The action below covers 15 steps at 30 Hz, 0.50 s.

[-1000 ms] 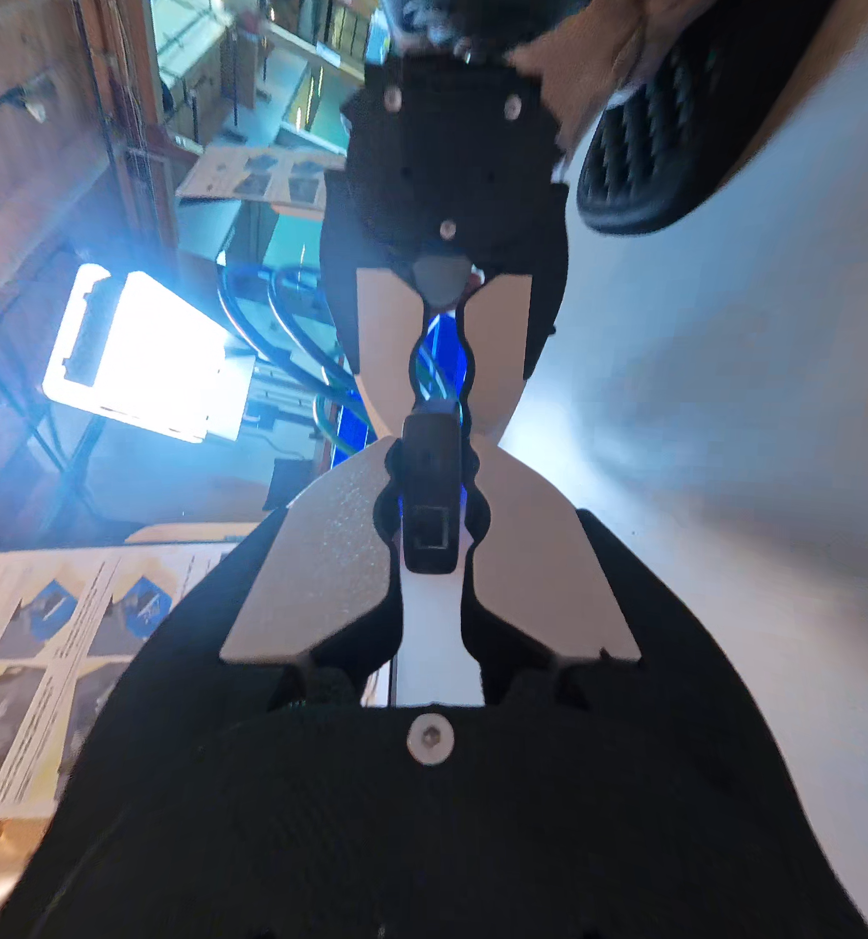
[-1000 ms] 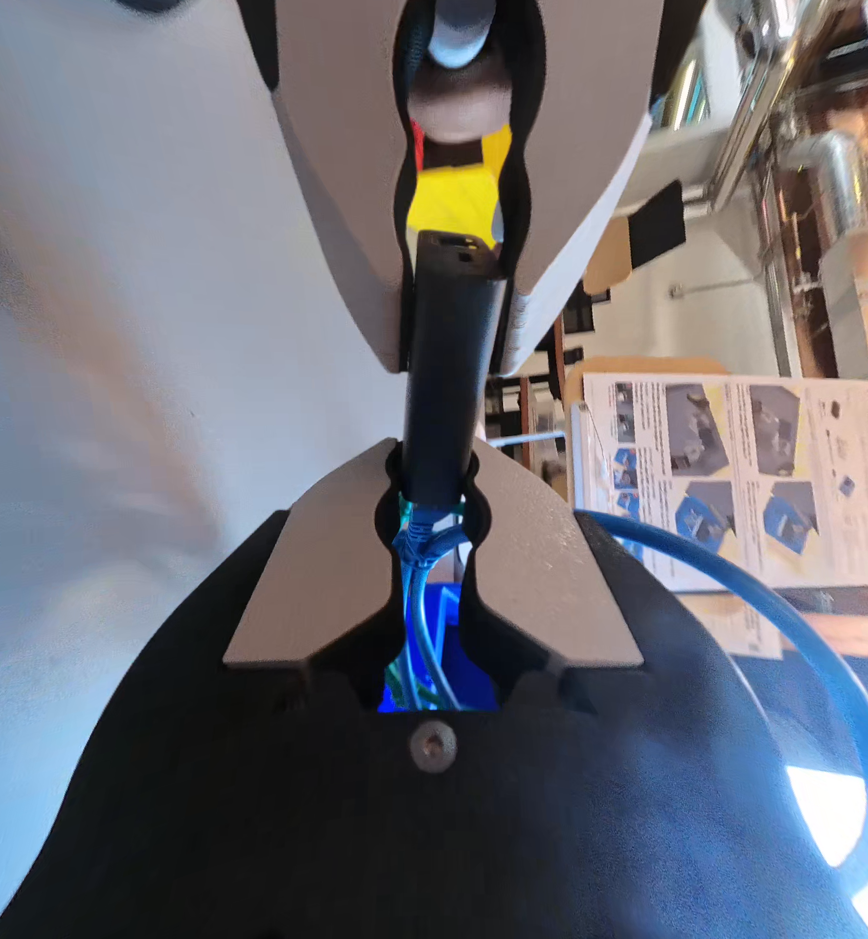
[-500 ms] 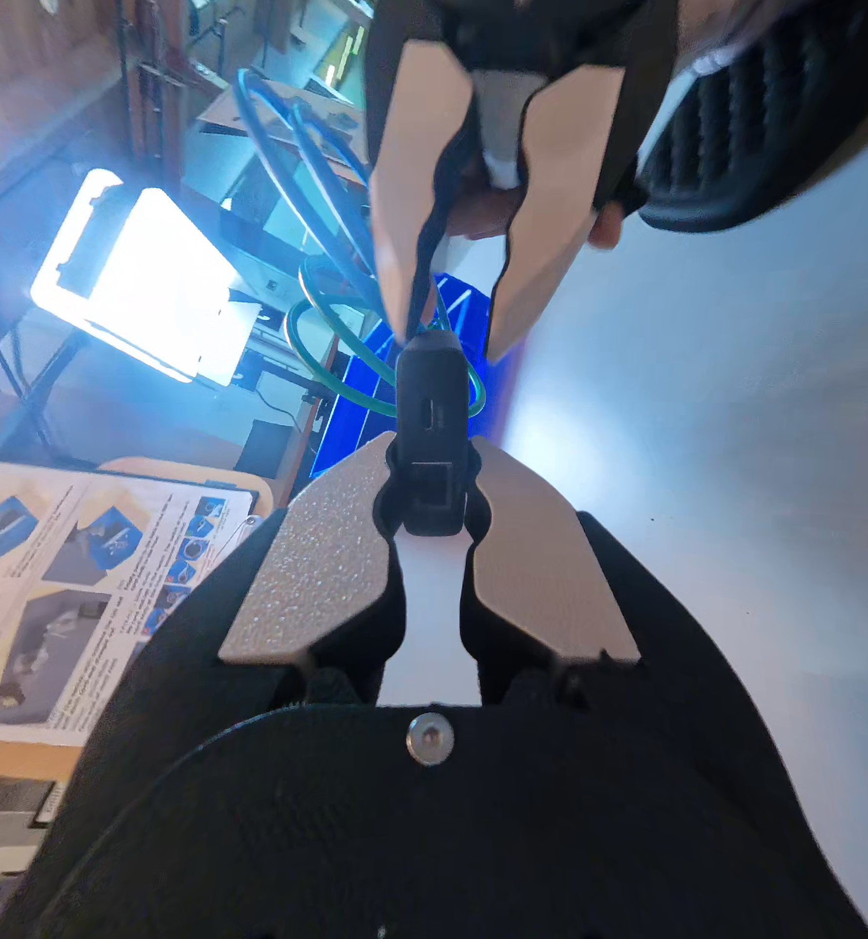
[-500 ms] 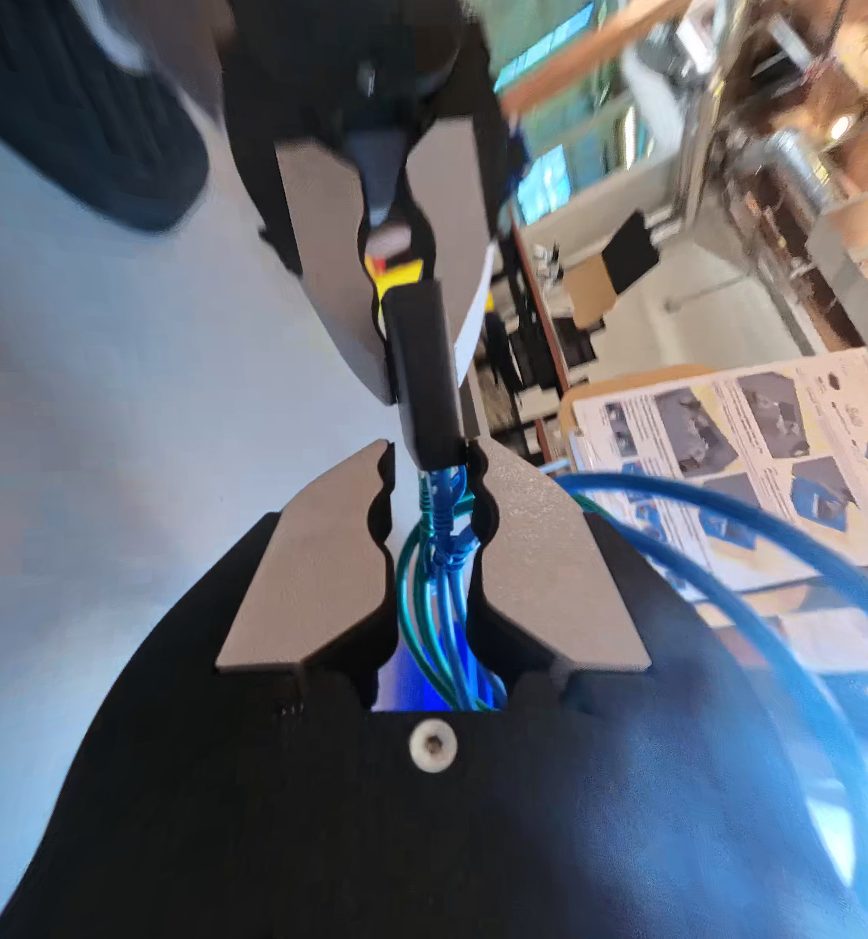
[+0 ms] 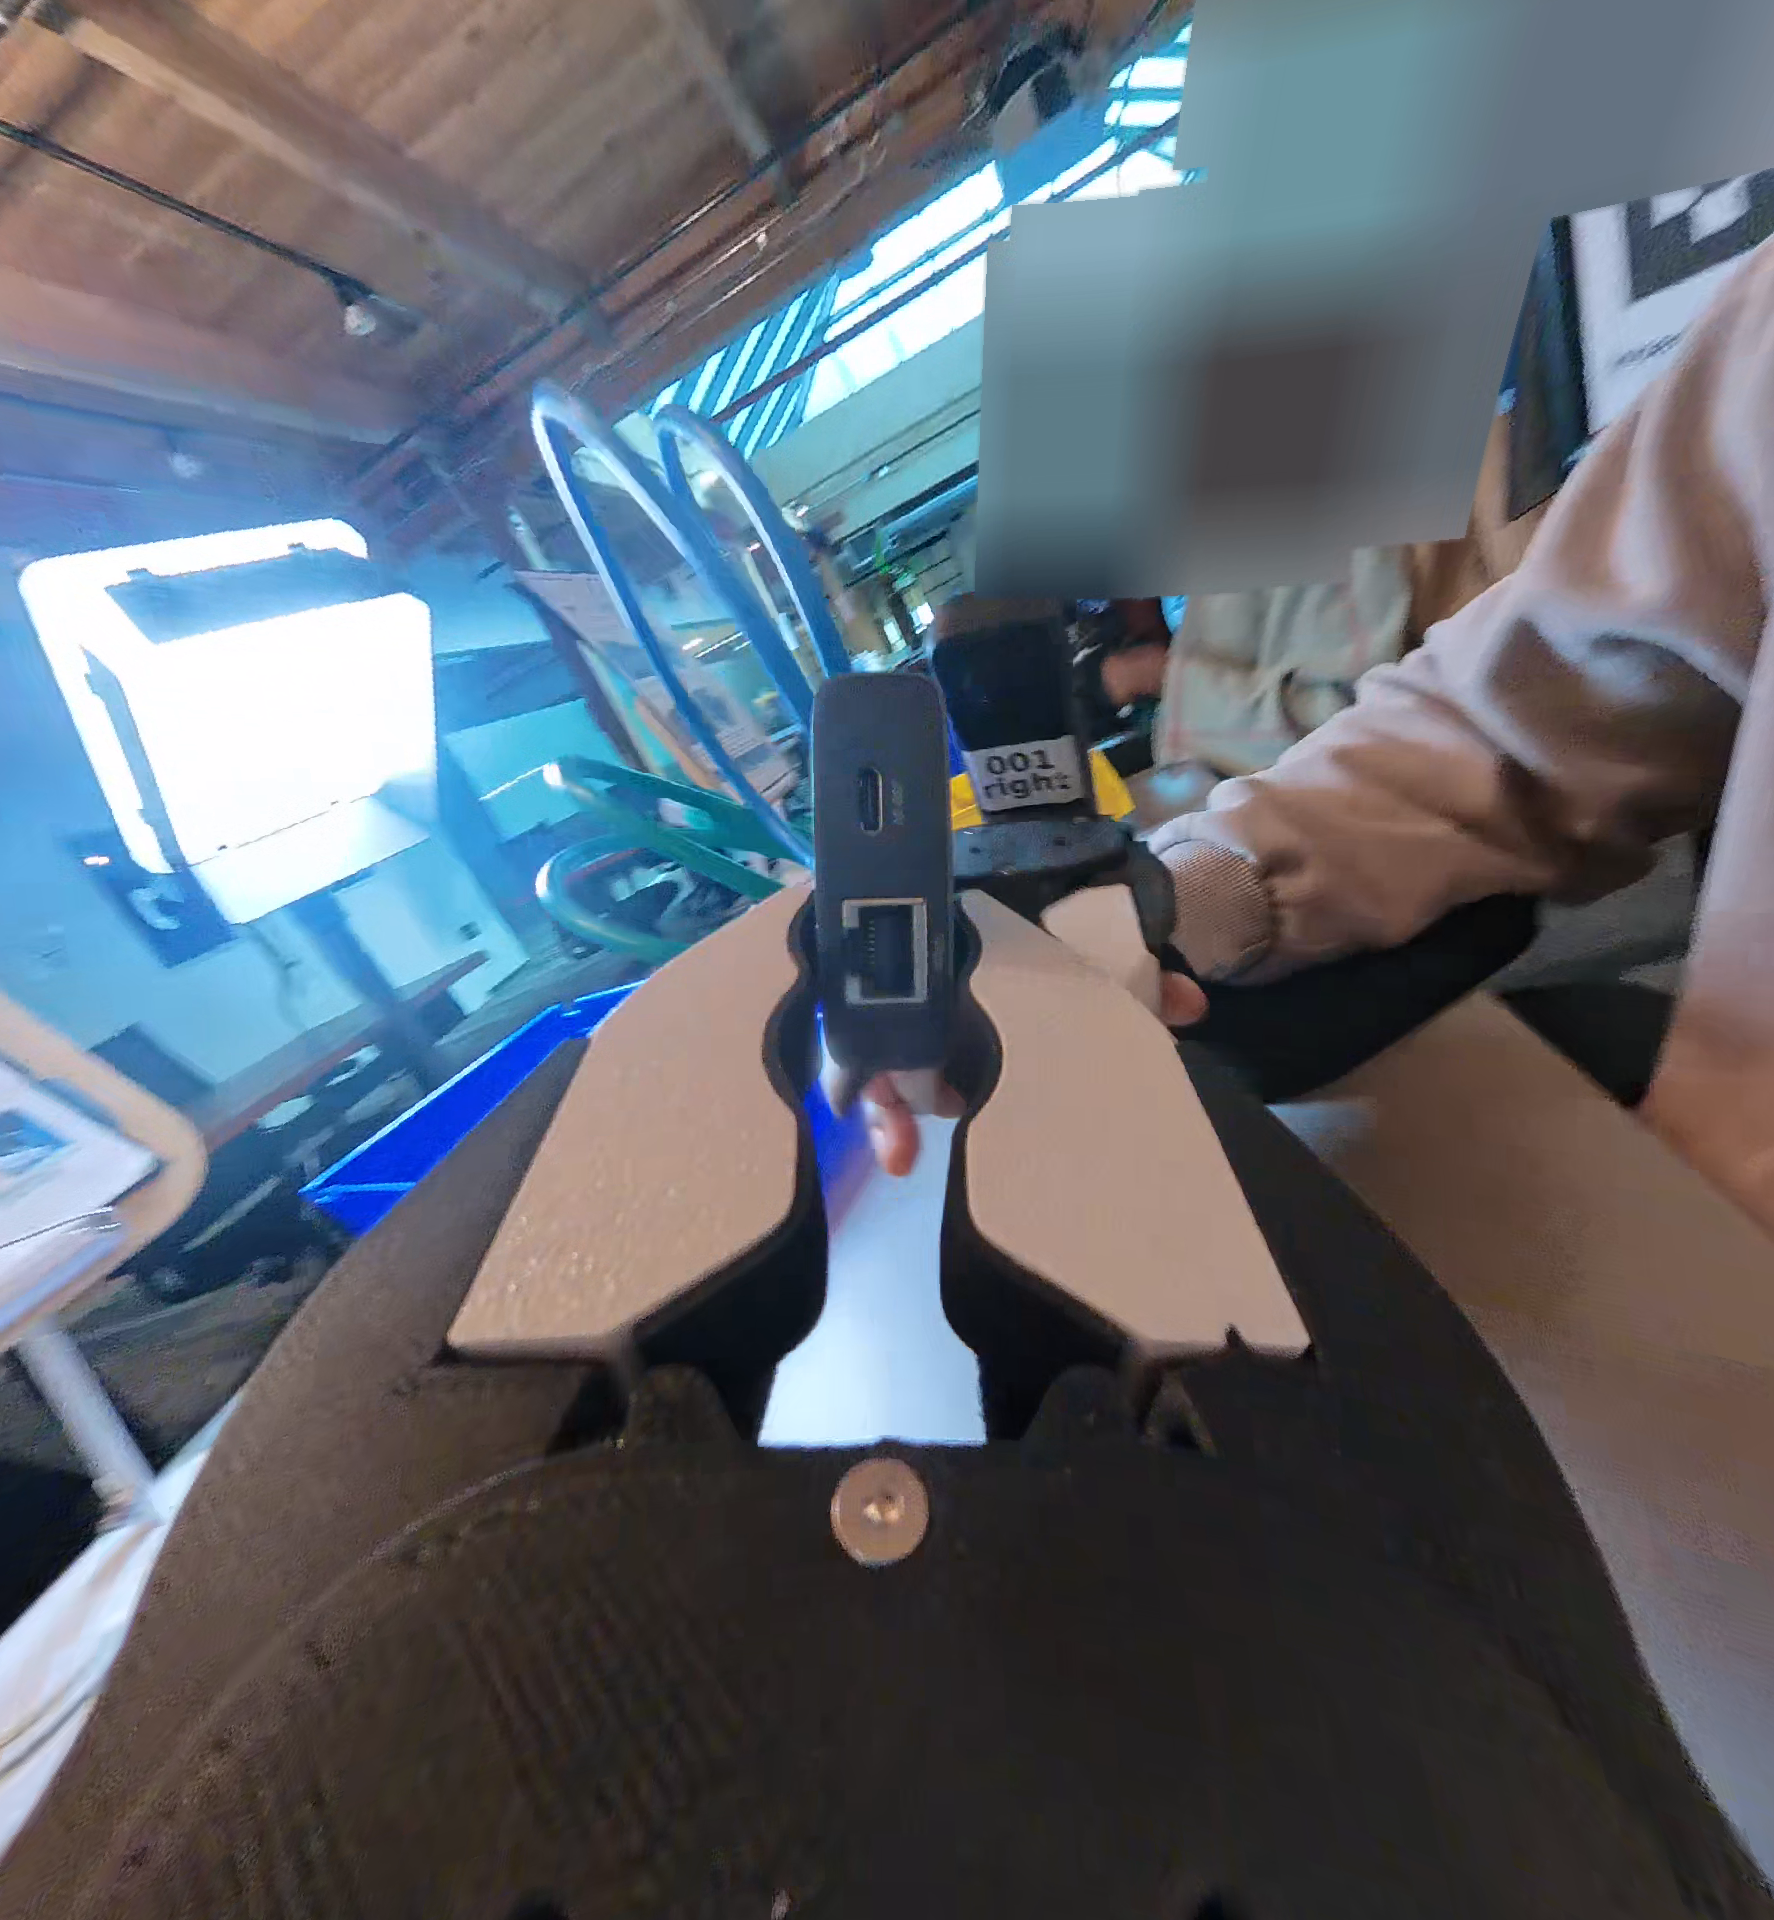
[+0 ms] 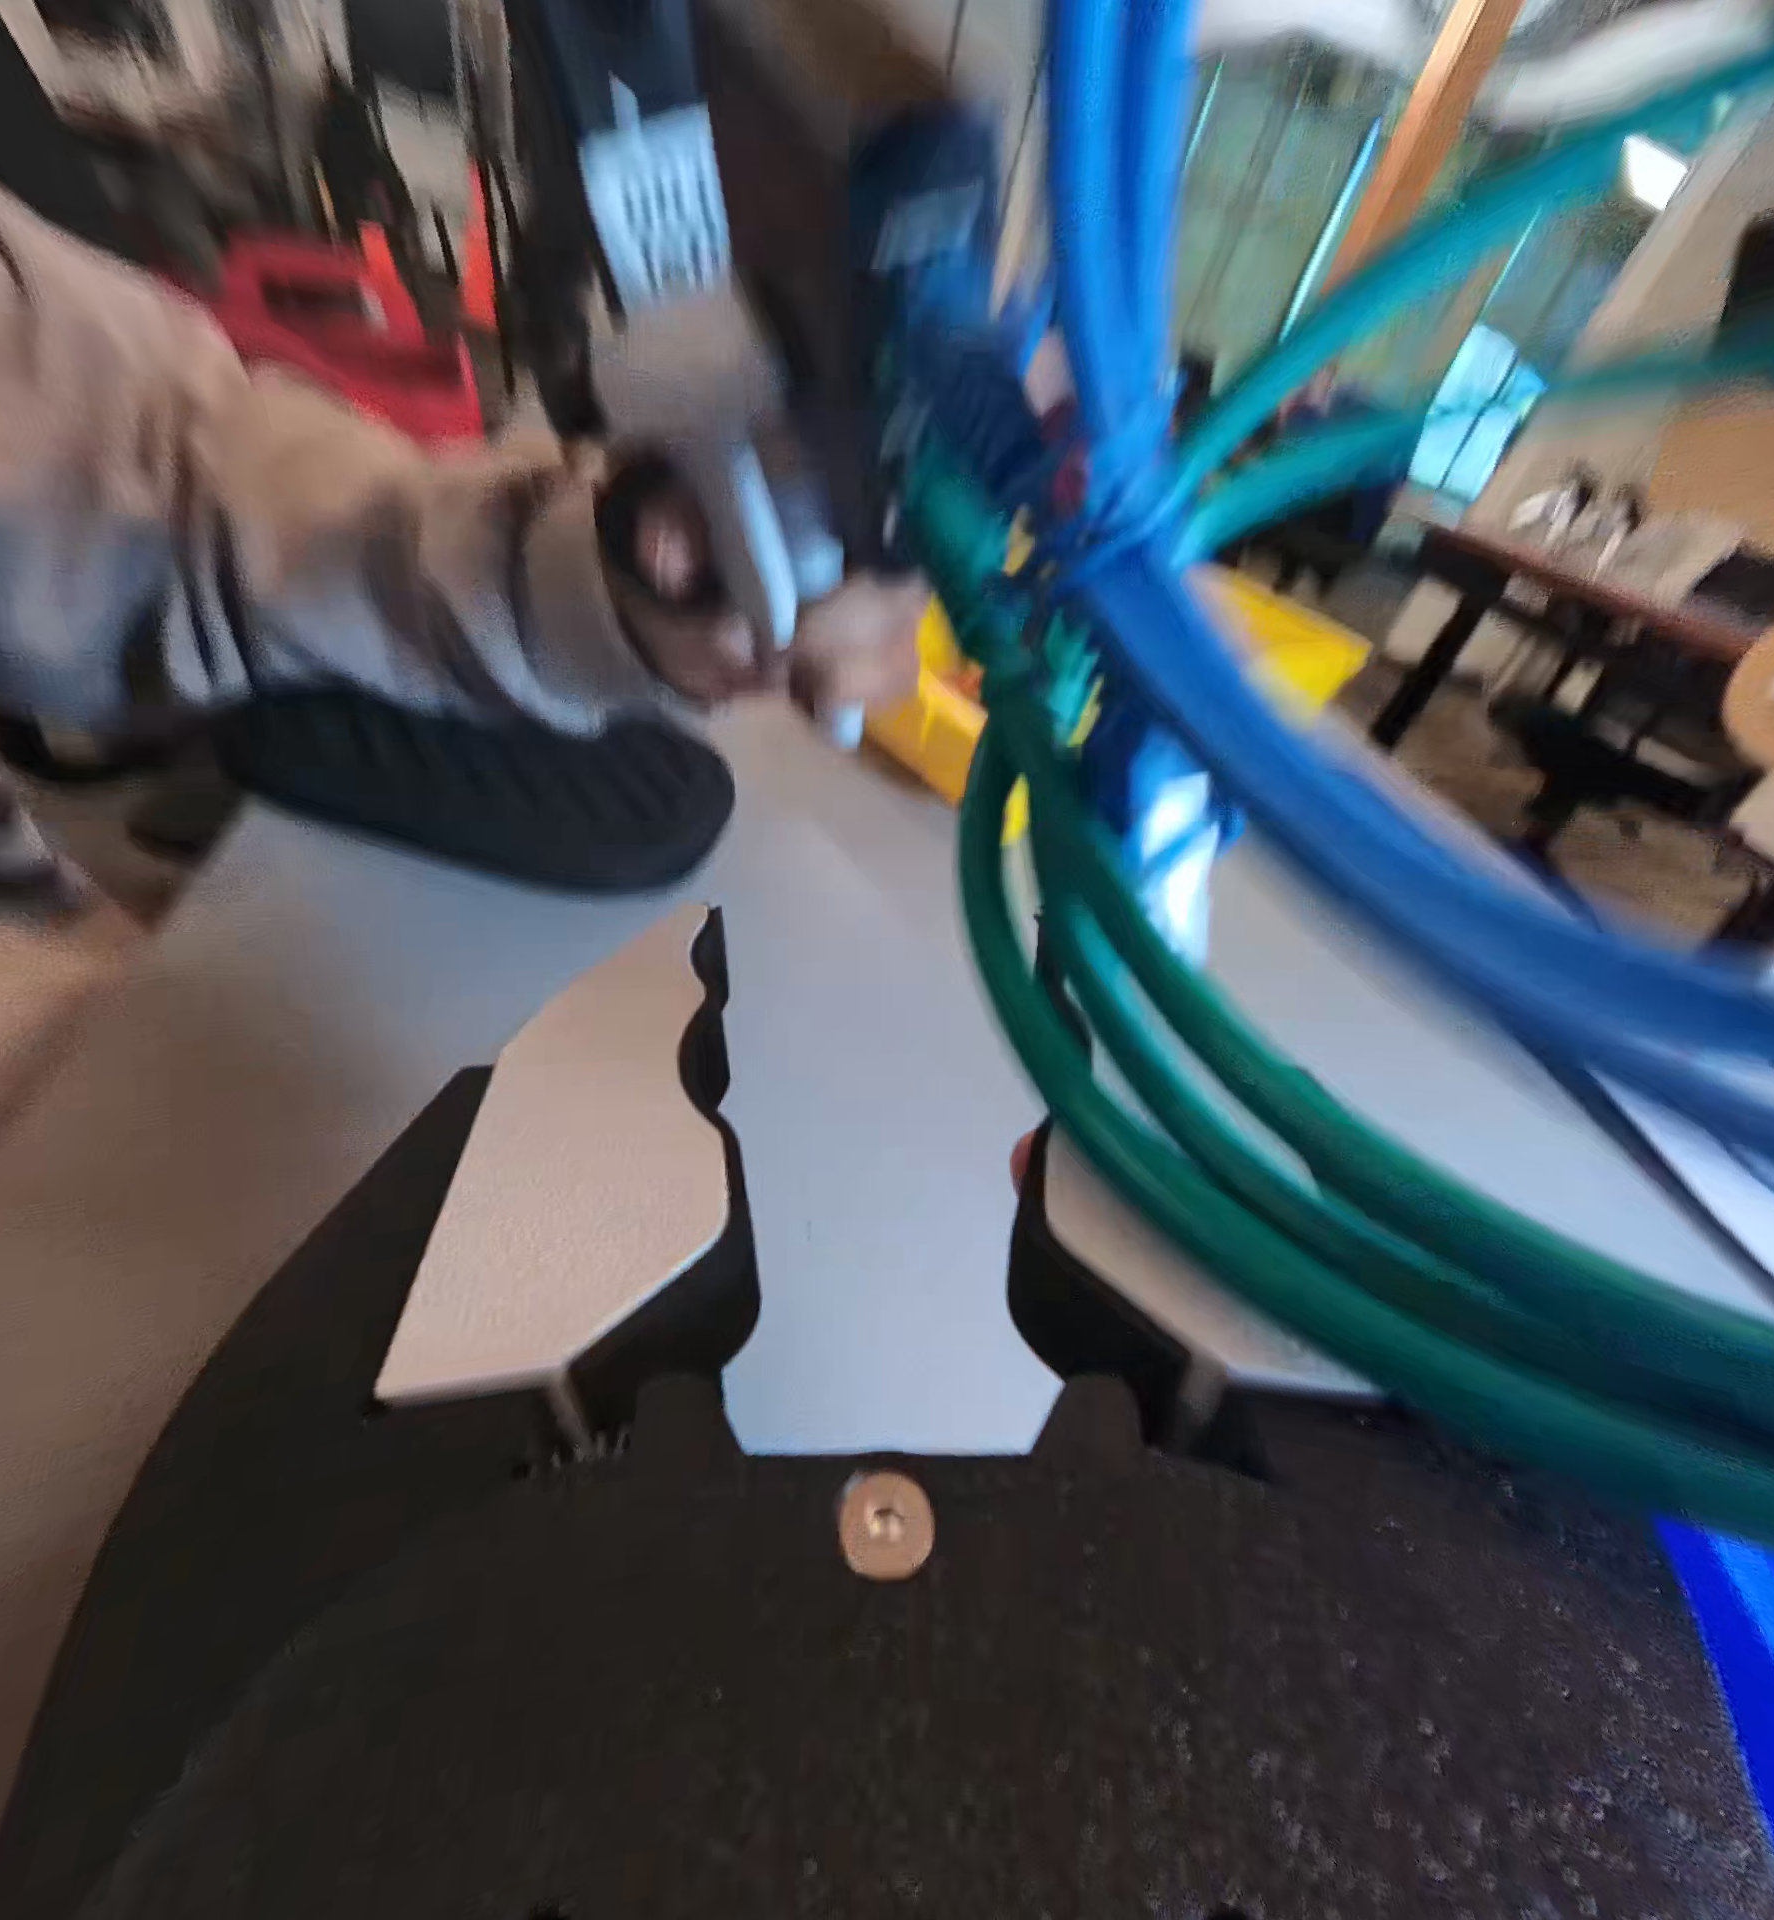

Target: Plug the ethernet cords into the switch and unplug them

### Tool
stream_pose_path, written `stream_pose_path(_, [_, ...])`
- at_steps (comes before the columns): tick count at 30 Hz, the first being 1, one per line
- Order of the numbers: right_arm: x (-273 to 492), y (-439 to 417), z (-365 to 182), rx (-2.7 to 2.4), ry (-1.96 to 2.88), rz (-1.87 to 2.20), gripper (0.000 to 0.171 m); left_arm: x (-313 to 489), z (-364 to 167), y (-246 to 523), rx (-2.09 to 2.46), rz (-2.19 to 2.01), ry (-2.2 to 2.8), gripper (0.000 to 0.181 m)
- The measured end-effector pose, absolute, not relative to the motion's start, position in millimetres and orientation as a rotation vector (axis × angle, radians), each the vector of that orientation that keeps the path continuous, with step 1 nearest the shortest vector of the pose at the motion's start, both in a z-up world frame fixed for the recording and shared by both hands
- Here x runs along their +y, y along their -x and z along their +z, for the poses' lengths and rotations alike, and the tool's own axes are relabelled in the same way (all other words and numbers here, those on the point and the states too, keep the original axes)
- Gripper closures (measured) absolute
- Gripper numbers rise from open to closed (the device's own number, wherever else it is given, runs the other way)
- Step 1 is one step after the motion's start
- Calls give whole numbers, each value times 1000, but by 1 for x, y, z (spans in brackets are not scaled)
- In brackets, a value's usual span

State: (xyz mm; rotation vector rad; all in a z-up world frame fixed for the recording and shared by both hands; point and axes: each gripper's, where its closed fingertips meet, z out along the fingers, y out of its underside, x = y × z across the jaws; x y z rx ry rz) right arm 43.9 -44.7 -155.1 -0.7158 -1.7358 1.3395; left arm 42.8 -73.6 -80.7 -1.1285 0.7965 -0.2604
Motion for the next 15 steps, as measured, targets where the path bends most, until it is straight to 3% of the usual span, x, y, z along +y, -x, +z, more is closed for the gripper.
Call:
stream_pose_path(6, [-48,-58,-106,-1498,635,1518,118,-68,-109,-54,923,-252,1223,160])
stream_pose_path(15, [-28,-57,-134,-1645,562,1215,119,-50,-146,-48,1095,92,1451,159])
